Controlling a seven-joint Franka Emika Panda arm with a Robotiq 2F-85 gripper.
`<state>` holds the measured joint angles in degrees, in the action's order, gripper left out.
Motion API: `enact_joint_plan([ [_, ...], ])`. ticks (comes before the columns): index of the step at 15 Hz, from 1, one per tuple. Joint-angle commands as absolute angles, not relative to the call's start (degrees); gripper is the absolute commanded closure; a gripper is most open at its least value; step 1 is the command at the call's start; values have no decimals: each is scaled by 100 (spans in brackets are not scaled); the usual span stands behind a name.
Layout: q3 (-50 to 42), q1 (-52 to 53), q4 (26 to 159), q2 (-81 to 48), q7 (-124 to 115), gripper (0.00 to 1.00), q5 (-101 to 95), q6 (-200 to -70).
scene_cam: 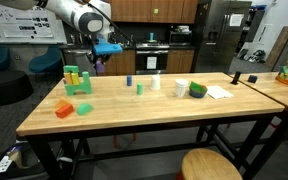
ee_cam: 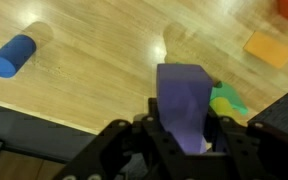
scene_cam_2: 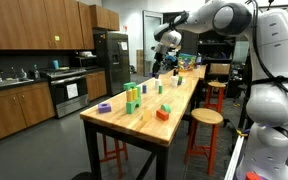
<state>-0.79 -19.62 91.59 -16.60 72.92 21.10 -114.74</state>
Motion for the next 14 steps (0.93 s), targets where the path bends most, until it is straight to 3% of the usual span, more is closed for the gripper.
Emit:
enact_joint_plan([
  [1,-294,-1951,8918,-1717,7689,84,2158,-11047],
  [2,-350,-2002,8795,-1745,7792,59,2166,-10890],
  [10,-355,-1889,8843,-1793,7721,59,2154,-10970],
  [11,-340,-1873,8817,-1783,7769,84,2118,-10915],
  [14,-310,-1794,8807,-1780,8201,84,1823,-10747],
])
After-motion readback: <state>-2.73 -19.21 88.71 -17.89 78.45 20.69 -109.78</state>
